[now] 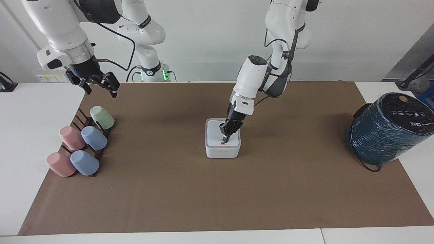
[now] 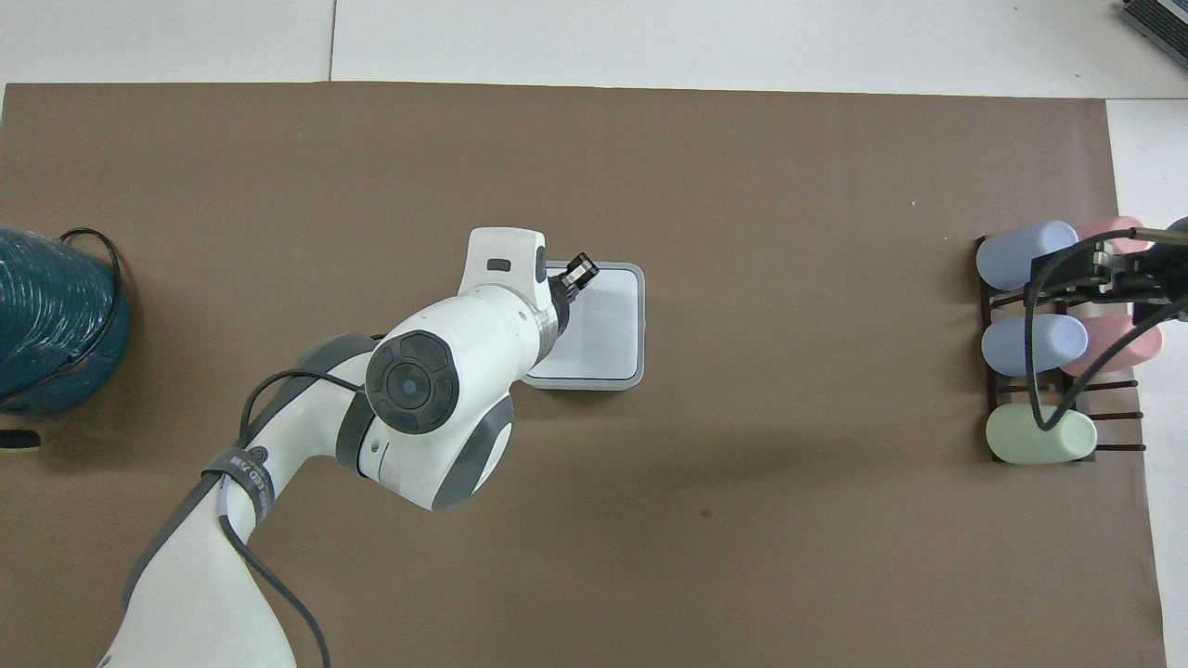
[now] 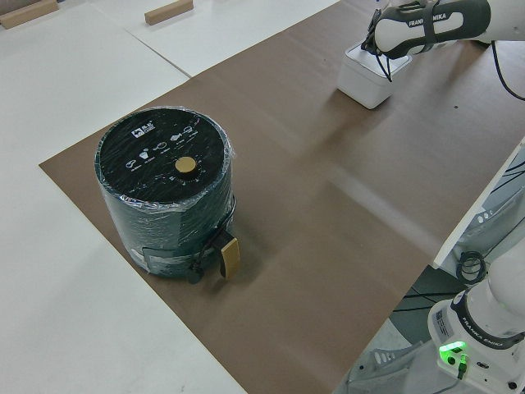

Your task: Close trash can lid

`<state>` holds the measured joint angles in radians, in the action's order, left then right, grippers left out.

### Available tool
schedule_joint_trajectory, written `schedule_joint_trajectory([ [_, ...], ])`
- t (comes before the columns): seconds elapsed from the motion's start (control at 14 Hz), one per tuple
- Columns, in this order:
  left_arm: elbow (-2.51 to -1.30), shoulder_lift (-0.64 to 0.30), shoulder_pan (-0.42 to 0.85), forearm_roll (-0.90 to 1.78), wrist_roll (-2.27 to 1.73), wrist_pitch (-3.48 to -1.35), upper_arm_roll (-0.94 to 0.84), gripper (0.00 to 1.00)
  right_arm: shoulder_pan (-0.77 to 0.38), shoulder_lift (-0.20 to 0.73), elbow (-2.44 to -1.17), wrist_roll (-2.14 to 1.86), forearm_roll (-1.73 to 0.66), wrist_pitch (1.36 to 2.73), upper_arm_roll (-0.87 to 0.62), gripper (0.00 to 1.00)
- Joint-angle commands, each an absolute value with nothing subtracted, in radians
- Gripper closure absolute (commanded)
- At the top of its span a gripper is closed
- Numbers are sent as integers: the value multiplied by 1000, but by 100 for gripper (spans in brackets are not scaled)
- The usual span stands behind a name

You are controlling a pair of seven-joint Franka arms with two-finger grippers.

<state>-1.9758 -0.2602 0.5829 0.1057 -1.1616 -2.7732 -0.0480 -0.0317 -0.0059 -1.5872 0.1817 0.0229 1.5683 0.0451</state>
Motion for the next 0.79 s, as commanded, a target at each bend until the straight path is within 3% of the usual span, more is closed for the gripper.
schedule_joint_trajectory([
  [0.0,-1919,-327,580,114,-1158,-2752,-46,100,-21,-31,-1617,152,17,1583,38,0],
  [0.5,-1832,-278,575,110,-1154,-2484,-41,100,-21,-31,-1617,152,17,1583,38,0],
  [0.71,-1829,-194,571,106,-1123,-2312,-31,99,-21,-31,-1617,152,17,1583,37,0],
])
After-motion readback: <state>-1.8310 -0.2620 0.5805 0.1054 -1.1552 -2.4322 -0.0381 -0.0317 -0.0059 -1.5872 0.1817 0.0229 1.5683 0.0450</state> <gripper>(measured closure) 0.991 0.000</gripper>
